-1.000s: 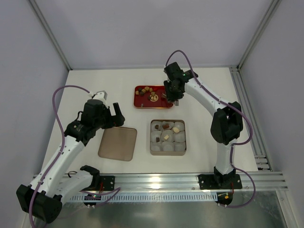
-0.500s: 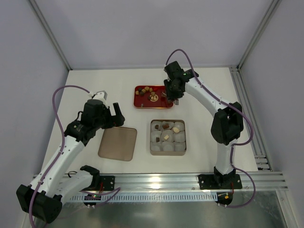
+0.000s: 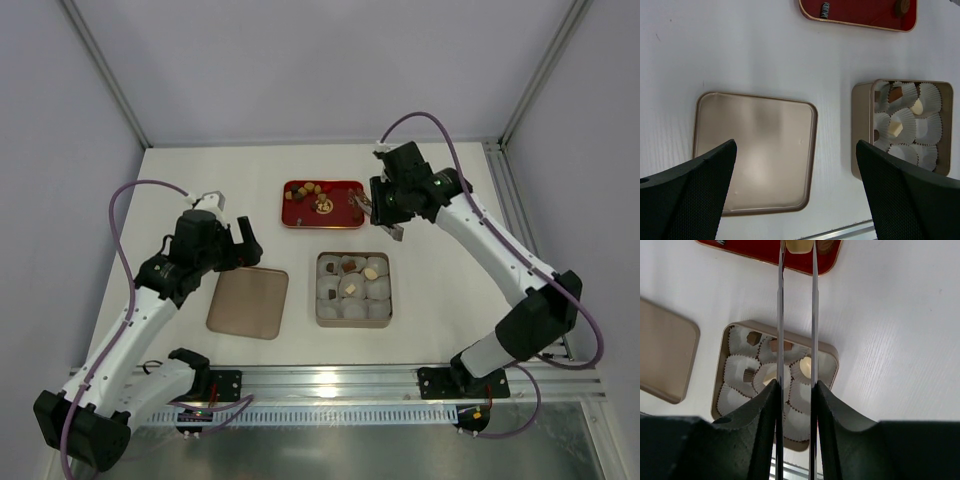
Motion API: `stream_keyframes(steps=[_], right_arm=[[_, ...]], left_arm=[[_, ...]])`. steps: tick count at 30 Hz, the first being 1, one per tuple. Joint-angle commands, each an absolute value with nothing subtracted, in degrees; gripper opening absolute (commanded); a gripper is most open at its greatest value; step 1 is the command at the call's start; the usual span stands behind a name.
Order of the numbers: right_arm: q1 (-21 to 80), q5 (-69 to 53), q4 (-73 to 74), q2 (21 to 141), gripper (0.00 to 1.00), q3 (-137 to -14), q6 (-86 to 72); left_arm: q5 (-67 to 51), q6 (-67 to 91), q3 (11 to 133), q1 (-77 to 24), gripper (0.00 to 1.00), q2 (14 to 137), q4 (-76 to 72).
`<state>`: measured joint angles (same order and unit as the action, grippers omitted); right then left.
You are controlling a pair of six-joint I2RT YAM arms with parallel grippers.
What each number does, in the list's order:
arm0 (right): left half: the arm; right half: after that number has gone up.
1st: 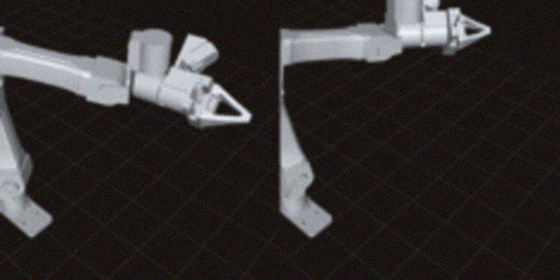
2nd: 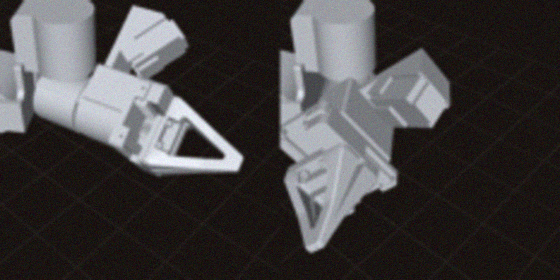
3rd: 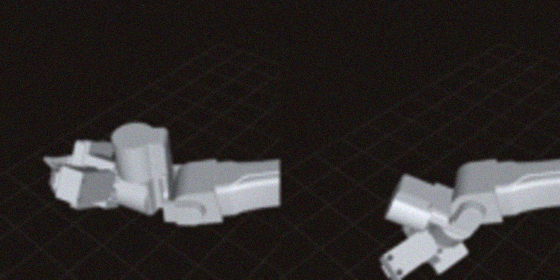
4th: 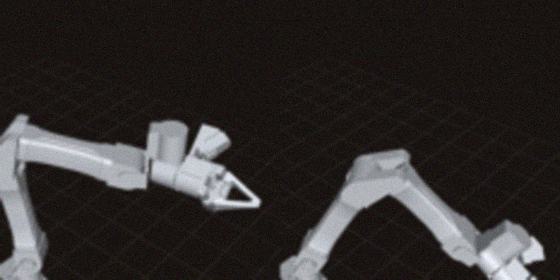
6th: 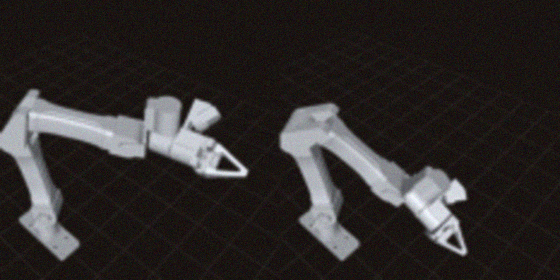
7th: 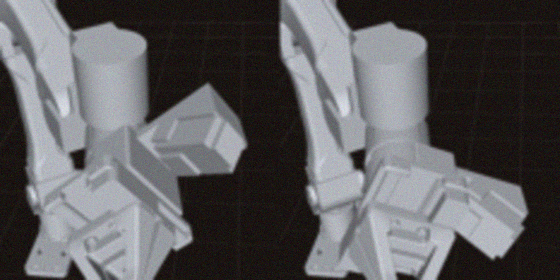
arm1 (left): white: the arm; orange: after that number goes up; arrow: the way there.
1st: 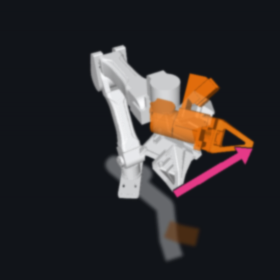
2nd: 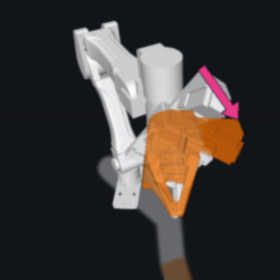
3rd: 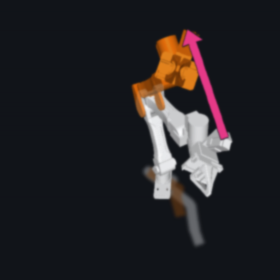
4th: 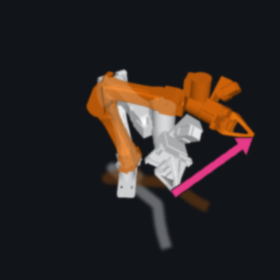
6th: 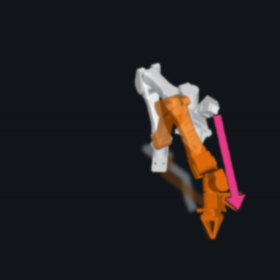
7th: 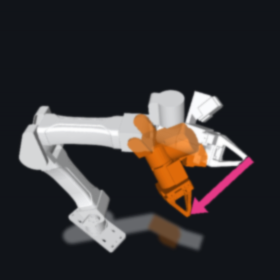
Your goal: Pack the chocolate
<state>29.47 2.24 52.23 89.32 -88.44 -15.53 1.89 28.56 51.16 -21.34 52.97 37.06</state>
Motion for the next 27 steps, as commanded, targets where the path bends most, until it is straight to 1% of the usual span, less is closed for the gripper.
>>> stream_keyframes(steps=[1,6,11,19,23,27], right_arm=[[30.1,1.2,52.4,80.3,0.36,-82.7,-17.7],[30.8,0.8,55.5,71.1,0.36,-75.7,-19.3],[32.4,0.8,59.8,63.4,0.36,-71.9,-21.6],[39.0,1.8,65.9,57.4,0.36,-66.1,-25.9],[42.4,1.9,66.8,55.5,0.36,-63.0,-28.4],[43.7,2.3,66.4,54.8,0.36,-60.0,-29.7]], left_arm=[[1.6,29.1,51.0,-21.2,1.00,51.9,35.6],[1.3,29.1,51.0,-21.2,1.00,51.9,35.5],[1.1,29.1,51.0,-21.2,1.00,51.9,35.4],[1.2,29.1,51.0,-21.2,1.00,51.9,35.4],[1.5,29.1,50.9,-21.3,1.00,51.8,35.4],[1.5,29.1,50.9,-21.2,1.00,51.9,35.4]])
